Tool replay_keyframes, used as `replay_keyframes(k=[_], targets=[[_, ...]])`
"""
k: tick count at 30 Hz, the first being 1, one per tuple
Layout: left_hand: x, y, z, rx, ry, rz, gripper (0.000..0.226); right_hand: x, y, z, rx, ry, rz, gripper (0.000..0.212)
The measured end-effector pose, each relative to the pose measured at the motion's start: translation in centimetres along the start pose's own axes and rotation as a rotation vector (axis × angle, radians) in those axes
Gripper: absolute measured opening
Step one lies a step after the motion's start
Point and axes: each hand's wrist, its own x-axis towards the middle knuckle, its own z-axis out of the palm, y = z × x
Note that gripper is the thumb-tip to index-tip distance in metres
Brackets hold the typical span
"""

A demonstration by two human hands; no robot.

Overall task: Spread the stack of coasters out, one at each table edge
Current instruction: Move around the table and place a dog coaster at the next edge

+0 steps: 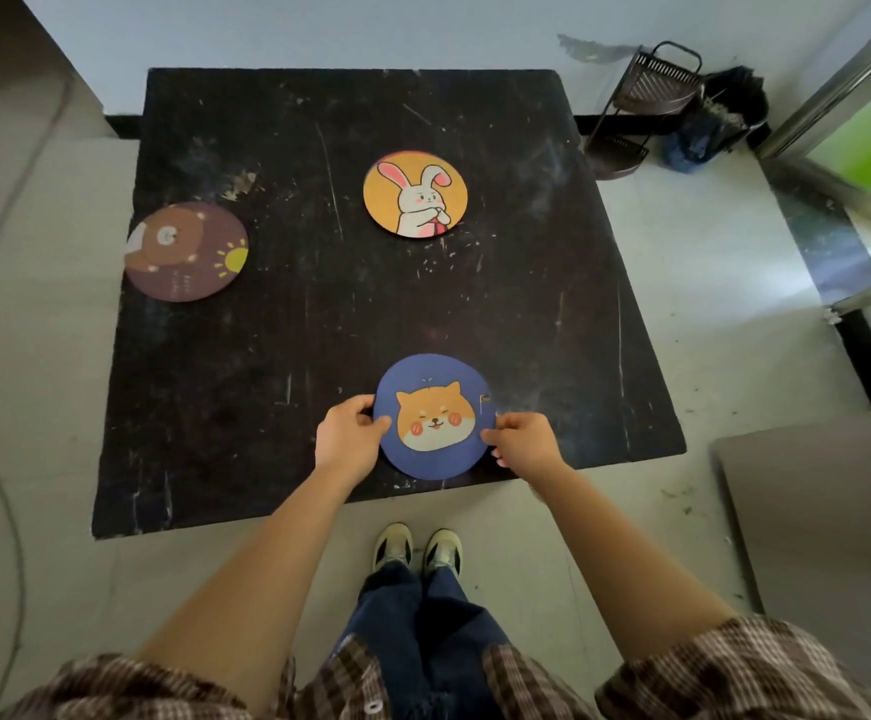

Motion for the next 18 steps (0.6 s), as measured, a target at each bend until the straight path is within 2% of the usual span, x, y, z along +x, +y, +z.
replay_keyframes(k=[6,9,12,18], targets=[[-0.5,-0.9,0.1,0.039,0.063,0.017,0.048,-0.5,0.7,-0.1,-0.062,0.050,-0.011,0.010],[-0.8,-1.0,0.3,0.030,0.100,0.014,0.041,-0.7,0.8,-0.2,-0.073,0.068,-0.008,0.019],[-1.0,-1.2,0.4,0.058,0.121,0.032,0.035,-0.9,1.0,-0.1,-0.085,0.075,-0.004,0.017],[-1.0,-1.9,0.3,0.110,0.149,0.073,0.036,-1.2,1.3,0.3,-0.078,0.089,-0.012,0.018]])
